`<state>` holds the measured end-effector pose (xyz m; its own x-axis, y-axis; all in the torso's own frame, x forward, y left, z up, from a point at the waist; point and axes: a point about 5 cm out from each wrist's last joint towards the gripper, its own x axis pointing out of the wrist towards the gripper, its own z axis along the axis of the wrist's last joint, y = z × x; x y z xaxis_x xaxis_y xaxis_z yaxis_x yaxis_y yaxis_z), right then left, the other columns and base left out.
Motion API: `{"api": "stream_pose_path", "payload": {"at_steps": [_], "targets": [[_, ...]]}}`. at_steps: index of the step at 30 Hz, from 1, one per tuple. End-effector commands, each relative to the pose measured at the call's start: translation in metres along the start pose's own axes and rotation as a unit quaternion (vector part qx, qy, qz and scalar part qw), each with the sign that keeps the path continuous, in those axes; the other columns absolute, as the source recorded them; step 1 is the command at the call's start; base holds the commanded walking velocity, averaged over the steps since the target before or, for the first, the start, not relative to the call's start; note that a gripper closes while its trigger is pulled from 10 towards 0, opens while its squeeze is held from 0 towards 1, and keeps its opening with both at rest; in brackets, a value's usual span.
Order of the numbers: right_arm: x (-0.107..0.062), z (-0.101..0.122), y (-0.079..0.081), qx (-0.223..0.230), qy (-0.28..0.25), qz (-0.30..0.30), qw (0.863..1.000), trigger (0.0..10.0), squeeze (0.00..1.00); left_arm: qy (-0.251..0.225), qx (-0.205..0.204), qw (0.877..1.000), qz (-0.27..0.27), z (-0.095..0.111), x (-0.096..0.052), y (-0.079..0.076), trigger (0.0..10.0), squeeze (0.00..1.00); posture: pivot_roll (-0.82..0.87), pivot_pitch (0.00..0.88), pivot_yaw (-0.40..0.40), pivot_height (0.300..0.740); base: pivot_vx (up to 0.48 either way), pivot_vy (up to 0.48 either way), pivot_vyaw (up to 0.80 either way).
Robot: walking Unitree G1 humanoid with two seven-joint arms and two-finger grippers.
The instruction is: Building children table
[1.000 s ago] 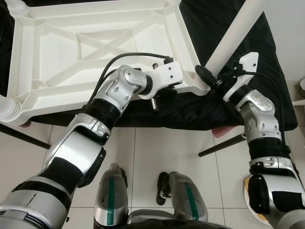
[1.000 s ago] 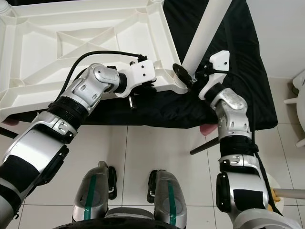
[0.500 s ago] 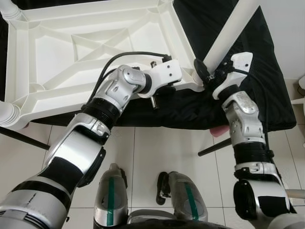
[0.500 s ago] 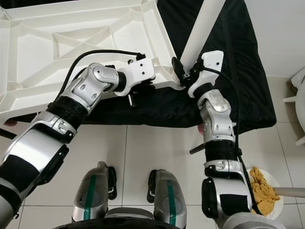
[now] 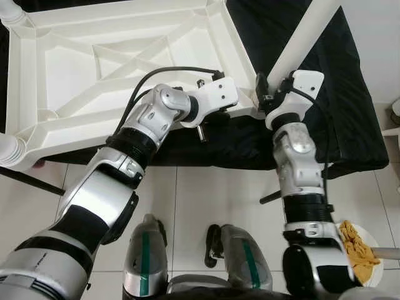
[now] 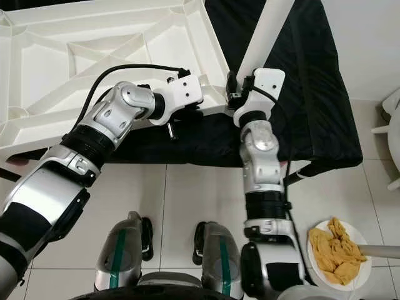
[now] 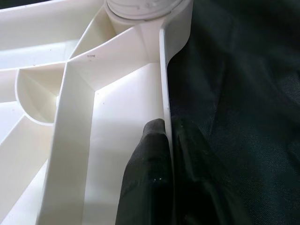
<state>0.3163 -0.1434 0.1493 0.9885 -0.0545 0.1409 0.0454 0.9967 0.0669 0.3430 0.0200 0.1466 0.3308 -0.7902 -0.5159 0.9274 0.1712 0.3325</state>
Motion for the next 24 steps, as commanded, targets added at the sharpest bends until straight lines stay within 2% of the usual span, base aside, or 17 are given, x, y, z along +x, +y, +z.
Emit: {"api": "stream_pose_path", "payload": {"at_steps": [1,5,12,13,20,24], "targets": [[0.001,0.012,0.002,0.002,-0.026,-0.014,1.000,10.0,0.00,-0.011,-0.003,1.000,-0.015,0.000,0.004,-0.006,10.0,0.00,0.02,0.055,-0.040,0.740,0.000,0.000,0.00],[-0.004,0.014,0.012,0.011,-0.034,-0.019,0.999,10.0,0.00,-0.012,-0.001,1.000,-0.016,0.001,0.005,-0.006,10.0,0.00,0.02,0.055,-0.039,0.740,0.000,0.000,0.00],[-0.003,0.014,0.007,0.011,-0.028,-0.033,0.999,10.0,0.00,-0.012,-0.001,1.000,-0.014,0.001,0.004,-0.005,10.0,0.00,0.03,0.055,-0.041,0.740,0.000,0.000,0.00],[-0.003,0.014,0.008,0.014,-0.028,-0.032,0.999,10.0,1.00,-0.012,-0.002,1.000,-0.014,0.001,0.004,-0.005,10.0,0.00,0.03,0.056,-0.041,0.740,0.000,0.000,0.00],[-0.003,0.015,0.008,0.020,-0.029,-0.028,0.999,10.0,1.00,-0.012,-0.002,1.000,-0.014,0.000,0.004,-0.005,10.0,0.00,0.03,0.054,-0.043,0.740,0.000,0.000,0.00],[-0.002,0.017,0.002,0.018,-0.033,-0.022,0.999,10.0,1.00,-0.012,-0.002,1.000,-0.013,0.001,0.004,-0.005,10.0,0.00,0.02,0.055,-0.041,0.740,0.000,0.000,0.00]]}}
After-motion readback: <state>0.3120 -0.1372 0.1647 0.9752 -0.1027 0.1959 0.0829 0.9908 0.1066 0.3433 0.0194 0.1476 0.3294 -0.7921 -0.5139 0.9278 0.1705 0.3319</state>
